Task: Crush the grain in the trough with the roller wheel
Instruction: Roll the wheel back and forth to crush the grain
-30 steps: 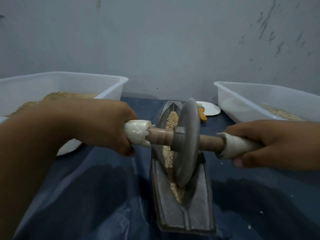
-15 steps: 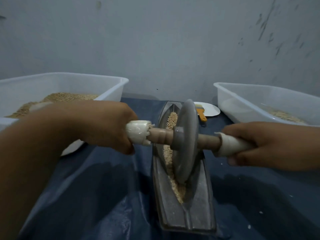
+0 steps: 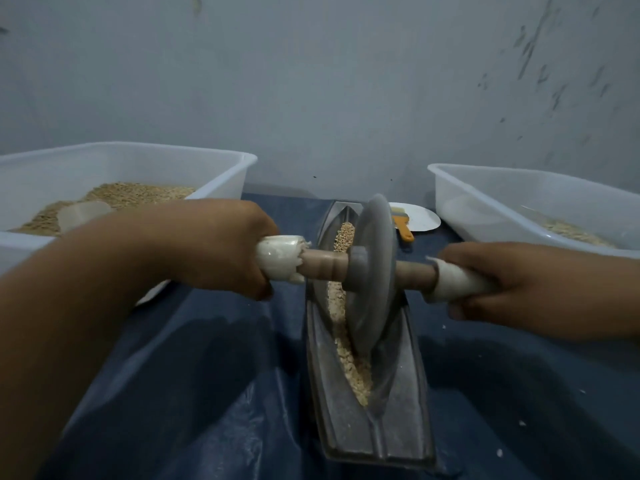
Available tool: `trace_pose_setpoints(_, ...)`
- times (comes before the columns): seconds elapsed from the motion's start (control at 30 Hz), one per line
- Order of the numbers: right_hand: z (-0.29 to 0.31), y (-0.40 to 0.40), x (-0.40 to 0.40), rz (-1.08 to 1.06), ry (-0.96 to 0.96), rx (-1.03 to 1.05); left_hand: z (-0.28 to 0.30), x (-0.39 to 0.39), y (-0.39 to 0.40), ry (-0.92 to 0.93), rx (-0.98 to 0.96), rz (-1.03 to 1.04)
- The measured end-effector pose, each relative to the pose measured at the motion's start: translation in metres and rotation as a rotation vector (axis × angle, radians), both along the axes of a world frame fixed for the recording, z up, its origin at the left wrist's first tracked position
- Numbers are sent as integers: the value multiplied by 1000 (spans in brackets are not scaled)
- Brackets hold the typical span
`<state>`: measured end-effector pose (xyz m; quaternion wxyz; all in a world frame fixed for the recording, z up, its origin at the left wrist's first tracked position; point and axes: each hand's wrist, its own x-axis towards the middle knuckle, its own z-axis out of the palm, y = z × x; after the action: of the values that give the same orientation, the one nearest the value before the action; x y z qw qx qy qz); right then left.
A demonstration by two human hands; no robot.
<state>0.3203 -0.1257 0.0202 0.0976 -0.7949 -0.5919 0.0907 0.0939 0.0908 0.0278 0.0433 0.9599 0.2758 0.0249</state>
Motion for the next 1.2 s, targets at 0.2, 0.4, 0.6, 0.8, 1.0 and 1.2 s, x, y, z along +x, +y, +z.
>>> trace_pose_setpoints(0.2,2,-4,-7,48,-46,2,2,-2,-3,42,-14,3)
trace_pose_setpoints(0.4,-22,26,-13,-17,-389,317,-24,18,11,-188,168,86)
trace_pose_setpoints(0.6,1,-3,-11,23,-27,19,-1,-3,2,45,29,1)
trace_pose_setpoints(0.8,-8,7,-4,-11,-61,84,-12,10,4,-89,69,15)
trace_pose_setpoints(1.0,-21,29,-11,-32,-408,351,-24,17,15,-121,72,83)
trace_pose_setpoints(1.2,5,-2,-17,-30,-77,45,2,-5,4,120,-184,-13)
